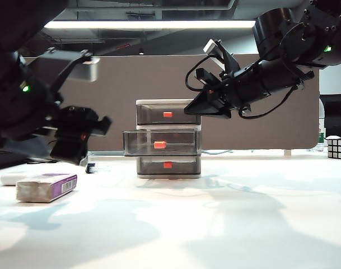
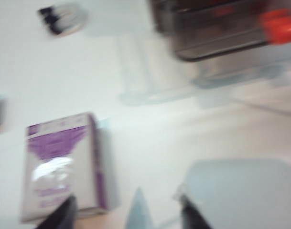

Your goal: Open the second layer of the drawer on the table, pick up a pack of napkins on the table and put it in, and finally close the drawer.

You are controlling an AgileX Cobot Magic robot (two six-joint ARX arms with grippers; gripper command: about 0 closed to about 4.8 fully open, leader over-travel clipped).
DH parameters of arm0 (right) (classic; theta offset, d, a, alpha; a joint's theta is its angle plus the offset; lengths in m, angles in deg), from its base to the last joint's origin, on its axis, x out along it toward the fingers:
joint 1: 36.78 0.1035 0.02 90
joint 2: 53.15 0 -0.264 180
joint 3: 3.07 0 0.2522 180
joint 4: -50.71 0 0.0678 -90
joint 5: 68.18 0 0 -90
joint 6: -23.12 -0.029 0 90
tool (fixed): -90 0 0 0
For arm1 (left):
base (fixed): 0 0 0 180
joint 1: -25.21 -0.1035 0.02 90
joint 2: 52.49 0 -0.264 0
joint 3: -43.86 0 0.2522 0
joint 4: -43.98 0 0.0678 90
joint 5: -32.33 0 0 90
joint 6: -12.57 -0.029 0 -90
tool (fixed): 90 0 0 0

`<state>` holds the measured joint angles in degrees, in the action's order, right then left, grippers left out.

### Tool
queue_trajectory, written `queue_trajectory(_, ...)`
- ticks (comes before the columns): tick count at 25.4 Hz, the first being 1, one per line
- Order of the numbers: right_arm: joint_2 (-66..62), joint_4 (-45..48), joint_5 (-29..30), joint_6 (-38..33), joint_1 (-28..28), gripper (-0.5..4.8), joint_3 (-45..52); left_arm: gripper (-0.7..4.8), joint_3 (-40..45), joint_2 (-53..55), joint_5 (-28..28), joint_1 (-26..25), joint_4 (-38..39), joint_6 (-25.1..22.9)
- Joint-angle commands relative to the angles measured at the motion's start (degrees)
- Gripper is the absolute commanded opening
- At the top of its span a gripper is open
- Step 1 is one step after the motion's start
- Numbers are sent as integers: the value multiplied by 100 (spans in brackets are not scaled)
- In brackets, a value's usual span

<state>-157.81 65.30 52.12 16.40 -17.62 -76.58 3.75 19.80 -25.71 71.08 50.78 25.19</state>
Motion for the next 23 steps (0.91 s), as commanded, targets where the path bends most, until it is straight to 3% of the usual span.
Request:
queue_trajectory(1,22,15,98,-81,7,-5,-22,470,0,-9,-378,-474,4,9)
queue_trajectory(7,22,-22,98,-81,9,-5,-22,471,2,39,-444,-1082,-151,4)
queue_trajectory(12,22,-33,116,-87,9,-5,-22,467,-9,516,-1438,-1853,-748,9)
queue_trajectory(15,22,-61,138,-90,7,-5,-22,467,-70,785,-1711,-1904,-726,2)
queue_trajectory(23,22,-262,140,-85,9,-5,-20,466,-295,1580,-1786,-1904,-949,-15)
